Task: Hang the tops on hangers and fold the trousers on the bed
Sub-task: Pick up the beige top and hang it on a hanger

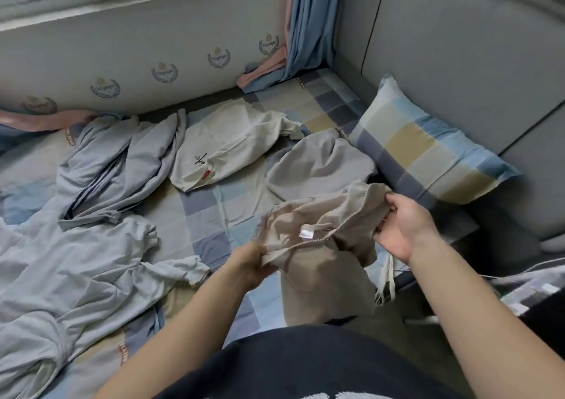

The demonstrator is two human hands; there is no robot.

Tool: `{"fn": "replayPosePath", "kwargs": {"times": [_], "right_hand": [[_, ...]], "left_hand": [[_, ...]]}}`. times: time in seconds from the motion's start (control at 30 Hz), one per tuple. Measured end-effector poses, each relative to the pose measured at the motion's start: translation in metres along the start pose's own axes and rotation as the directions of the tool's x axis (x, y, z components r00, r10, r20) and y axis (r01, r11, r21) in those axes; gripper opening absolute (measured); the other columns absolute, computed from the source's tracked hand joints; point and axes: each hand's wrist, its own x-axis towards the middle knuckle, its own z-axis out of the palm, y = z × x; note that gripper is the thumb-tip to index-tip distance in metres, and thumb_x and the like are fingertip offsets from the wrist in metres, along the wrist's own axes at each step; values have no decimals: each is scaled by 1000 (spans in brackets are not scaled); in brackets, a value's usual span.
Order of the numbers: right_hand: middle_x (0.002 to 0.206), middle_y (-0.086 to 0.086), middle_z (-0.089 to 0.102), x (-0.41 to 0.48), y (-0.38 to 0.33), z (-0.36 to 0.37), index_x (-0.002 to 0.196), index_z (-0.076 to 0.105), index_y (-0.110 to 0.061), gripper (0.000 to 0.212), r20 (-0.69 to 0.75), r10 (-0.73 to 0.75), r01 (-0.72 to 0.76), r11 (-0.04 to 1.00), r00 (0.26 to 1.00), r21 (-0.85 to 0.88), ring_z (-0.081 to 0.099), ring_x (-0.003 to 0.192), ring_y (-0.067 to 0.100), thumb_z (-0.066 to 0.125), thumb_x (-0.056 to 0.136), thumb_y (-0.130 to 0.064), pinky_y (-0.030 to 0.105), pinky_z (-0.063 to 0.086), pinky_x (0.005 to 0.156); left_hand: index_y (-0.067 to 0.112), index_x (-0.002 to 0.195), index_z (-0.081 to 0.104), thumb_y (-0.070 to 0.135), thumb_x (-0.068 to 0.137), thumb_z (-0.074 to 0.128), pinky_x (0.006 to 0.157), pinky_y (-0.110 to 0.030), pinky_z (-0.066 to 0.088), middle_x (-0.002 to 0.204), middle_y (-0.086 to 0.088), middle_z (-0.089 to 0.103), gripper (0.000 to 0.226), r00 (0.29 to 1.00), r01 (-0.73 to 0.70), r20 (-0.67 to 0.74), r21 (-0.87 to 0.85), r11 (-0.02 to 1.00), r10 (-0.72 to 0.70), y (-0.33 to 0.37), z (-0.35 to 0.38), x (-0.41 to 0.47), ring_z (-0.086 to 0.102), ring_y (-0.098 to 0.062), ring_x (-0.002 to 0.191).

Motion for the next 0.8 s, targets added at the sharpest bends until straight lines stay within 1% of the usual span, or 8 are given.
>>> {"fn": "replayPosePath", "kwargs": {"times": [0.07, 0.23, 0.33, 0.43, 0.53, 0.63, 0.7, 0.8], "right_hand": [[132, 16, 61, 1, 24, -17, 141, 53, -8, 42, -88, 74, -79, 996, 993, -49, 62, 102, 27, 31, 108, -22, 44, 46, 99], [122, 18, 67, -8, 92, -34, 134, 61, -1, 37, -203, 179, -200, 976, 963, -91, 63, 87, 30, 45, 104, -17, 35, 47, 74], [127, 19, 67, -20, 136, -33, 137, 58, -2, 42, -190, 211, -227, 971, 959, -71, 63, 115, 35, 45, 107, -29, 50, 47, 105], [143, 8, 57, -44, 173, -25, 144, 52, -14, 88, -180, 176, -219, 942, 968, -254, 52, 133, 30, 67, 79, -72, 52, 34, 117], [142, 1, 56, -77, 218, -17, 140, 49, -13, 125, -130, 204, -242, 785, 970, -570, 53, 130, 23, 91, 38, -72, 46, 36, 116], [144, 2, 49, -104, 280, -10, 152, 31, -16, 115, -227, 213, -308, 545, 950, -780, 57, 122, 20, 95, 60, -38, 33, 46, 104], [124, 6, 58, -122, 324, -7, 146, 41, -15, 81, -351, 153, -380, 474, 924, -794, 61, 88, 17, 82, 75, -19, 25, 50, 71], [69, 6, 48, -155, 379, -10, 78, 55, -16, 23, -495, 88, -442, 602, 864, -665, 30, 59, 15, 54, 85, 7, 25, 23, 51]], "left_hand": [[-15, 128, 54, -15, 94, 37, 64, -37, 63, 120, -27, 65, 38, 1000, 18, 18, -137, 990, -16, 5, -12, -1, 69, -34, 88], [-13, 100, 54, -13, 93, 18, 42, -41, 57, 74, -26, 70, 37, 995, 102, 3, -149, 983, -103, 8, -48, -14, 71, -36, 57], [1, 105, 59, -3, 91, 32, 53, -45, 61, 80, -17, 71, 31, 985, 153, -89, 100, 983, -145, -3, -74, -15, 71, -33, 70], [7, 109, 68, 41, 93, 60, 61, -37, 61, 89, -13, 75, 38, 978, 182, 16, 432, 883, -210, -8, -101, -22, 73, -29, 71], [11, 110, 72, 62, 61, 86, 65, -30, 56, 101, -6, 76, 72, 973, 16, 87, 898, 440, -214, -13, -132, -23, 73, -21, 82], [14, 82, 64, 55, 78, 72, 53, -25, 41, 83, -3, 70, 42, 994, -79, 95, 967, -241, 57, -35, -162, -17, 65, -16, 71], [11, 82, 61, 45, 89, 63, 60, -28, 43, 90, -9, 71, 35, 981, -115, 157, 944, -308, 113, -52, -183, -13, 67, -25, 80], [10, 96, 66, 37, 95, 58, 76, -33, 50, 97, -12, 71, 29, 966, -209, 239, 947, -245, 100, -77, -208, -14, 66, -33, 90]]}}
